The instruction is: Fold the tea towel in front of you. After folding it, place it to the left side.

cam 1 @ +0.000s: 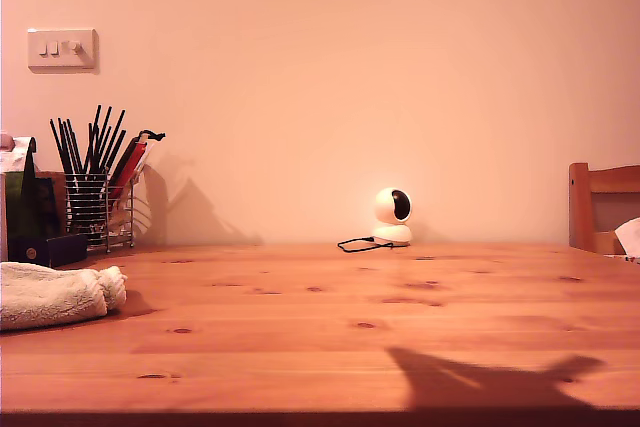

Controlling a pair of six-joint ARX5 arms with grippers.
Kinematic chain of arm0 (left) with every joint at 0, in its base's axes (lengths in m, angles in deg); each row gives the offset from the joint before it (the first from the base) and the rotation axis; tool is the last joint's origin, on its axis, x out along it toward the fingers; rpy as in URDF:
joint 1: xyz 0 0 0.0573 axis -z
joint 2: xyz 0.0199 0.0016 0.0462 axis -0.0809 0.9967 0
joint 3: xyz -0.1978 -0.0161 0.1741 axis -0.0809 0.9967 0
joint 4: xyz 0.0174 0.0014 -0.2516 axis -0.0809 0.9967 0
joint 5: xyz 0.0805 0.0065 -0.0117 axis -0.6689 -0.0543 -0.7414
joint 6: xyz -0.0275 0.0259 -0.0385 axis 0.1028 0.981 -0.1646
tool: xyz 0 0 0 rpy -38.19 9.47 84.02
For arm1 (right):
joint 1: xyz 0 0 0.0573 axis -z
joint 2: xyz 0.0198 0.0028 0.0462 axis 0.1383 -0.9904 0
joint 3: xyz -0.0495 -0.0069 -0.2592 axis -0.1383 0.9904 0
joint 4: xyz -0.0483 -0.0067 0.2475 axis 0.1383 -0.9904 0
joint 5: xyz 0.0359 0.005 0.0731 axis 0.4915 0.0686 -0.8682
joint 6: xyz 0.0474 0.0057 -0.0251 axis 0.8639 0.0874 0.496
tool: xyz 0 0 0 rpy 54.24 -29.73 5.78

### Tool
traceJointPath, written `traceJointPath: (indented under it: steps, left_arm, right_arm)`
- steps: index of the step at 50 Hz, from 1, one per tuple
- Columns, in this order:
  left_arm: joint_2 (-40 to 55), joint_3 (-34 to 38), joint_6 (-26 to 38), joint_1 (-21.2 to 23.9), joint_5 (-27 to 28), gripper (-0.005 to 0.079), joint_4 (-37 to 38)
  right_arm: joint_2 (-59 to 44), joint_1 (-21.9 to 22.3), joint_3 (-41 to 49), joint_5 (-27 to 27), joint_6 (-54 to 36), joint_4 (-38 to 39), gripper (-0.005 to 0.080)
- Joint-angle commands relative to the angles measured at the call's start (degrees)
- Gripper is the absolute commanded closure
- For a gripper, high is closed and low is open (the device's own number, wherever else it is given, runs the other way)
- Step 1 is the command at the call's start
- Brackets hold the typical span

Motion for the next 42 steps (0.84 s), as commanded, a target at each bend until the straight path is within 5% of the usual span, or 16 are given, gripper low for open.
traceJointPath:
  steps: [1, 18, 42]
  left_arm:
    - [-3.21, 3.23, -0.33, 1.79, -1.70, 0.0762, -2.29]
    - [-9.05, 4.46, -0.31, 5.09, -2.64, 0.0761, -2.10]
    - [-9.05, 4.46, -0.33, 5.09, -2.60, 0.0761, -0.96]
  right_arm:
    - [2.23, -0.98, 2.62, 0.09, 0.22, 1.70, 0.0765]
    - [6.93, -2.40, 4.22, 0.00, 0.15, -0.83, 0.0765]
    - [6.93, -2.40, 4.22, -0.02, 0.17, -14.49, 0.0765]
